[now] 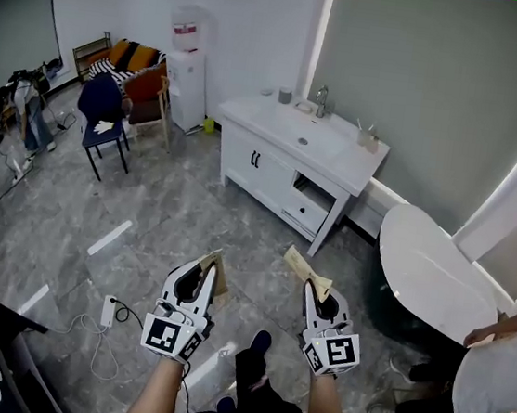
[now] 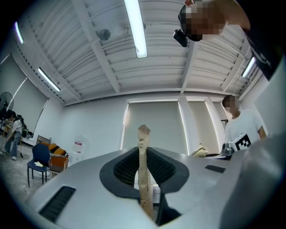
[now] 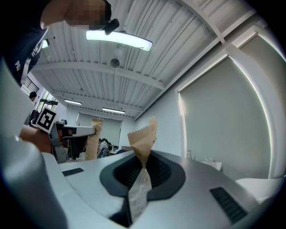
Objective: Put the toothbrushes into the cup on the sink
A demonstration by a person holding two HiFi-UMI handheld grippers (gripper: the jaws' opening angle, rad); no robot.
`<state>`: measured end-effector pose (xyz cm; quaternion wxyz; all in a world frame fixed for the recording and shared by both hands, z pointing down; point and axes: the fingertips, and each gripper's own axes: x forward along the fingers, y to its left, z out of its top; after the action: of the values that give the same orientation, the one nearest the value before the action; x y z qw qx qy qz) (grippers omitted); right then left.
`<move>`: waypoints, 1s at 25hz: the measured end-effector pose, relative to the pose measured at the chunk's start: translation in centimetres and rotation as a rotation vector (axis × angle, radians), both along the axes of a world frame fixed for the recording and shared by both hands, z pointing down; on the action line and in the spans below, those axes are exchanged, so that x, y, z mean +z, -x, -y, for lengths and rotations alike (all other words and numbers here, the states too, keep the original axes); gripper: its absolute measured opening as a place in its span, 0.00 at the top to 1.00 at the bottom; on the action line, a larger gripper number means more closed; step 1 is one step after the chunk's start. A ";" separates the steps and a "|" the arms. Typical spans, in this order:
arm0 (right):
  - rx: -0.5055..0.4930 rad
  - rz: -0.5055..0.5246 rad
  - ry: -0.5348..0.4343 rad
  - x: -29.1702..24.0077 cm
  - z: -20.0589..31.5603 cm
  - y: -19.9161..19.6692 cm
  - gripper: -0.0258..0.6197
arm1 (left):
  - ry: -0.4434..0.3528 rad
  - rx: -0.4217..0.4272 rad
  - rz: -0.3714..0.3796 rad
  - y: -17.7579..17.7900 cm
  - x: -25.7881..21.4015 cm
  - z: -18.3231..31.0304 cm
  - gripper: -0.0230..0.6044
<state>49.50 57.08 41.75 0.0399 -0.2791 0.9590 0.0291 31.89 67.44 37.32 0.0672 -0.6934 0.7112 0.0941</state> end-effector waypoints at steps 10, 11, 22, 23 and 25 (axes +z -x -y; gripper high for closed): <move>-0.048 -0.017 -0.010 0.5 18.4 9.7 0.88 | -0.005 -0.052 0.000 9.2 0.5 17.5 0.85; -0.055 -0.018 -0.011 0.4 20.5 10.9 0.88 | -0.010 -0.056 0.001 10.2 0.2 19.6 0.85; -0.118 -0.028 -0.020 -1.0 37.1 20.3 0.88 | -0.052 -0.099 0.009 18.2 -1.7 35.0 0.85; -0.121 -0.030 -0.019 -0.8 38.1 21.1 0.88 | -0.052 -0.101 0.008 19.0 -1.6 36.0 0.85; -0.124 -0.034 -0.015 -0.3 40.3 22.7 0.88 | -0.053 -0.106 0.006 20.6 -1.3 38.2 0.85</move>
<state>26.75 16.73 41.43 0.0275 -0.2184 0.9747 0.0383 11.27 29.25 36.02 0.0925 -0.6532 0.7439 0.1069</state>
